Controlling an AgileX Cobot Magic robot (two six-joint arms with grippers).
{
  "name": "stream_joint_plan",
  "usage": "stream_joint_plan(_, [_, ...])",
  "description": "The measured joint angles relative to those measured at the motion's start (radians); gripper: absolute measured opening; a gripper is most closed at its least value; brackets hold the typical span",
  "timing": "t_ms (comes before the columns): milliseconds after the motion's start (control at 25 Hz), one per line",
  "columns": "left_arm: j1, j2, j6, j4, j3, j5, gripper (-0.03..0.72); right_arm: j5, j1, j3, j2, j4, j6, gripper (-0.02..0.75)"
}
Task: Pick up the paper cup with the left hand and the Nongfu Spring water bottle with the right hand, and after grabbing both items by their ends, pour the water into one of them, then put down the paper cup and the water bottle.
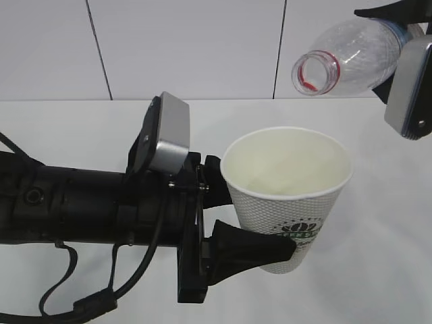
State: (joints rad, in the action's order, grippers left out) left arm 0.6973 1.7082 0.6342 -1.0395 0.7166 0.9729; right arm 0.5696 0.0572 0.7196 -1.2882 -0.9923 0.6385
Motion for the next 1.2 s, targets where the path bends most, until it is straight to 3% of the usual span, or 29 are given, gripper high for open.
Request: stream_joint_plan(1200, [0.000, 0.000, 0.000, 0.000, 0.000, 0.012, 0.522, 0.002, 0.000, 0.000, 0.000, 0.002, 0.046, 0.484])
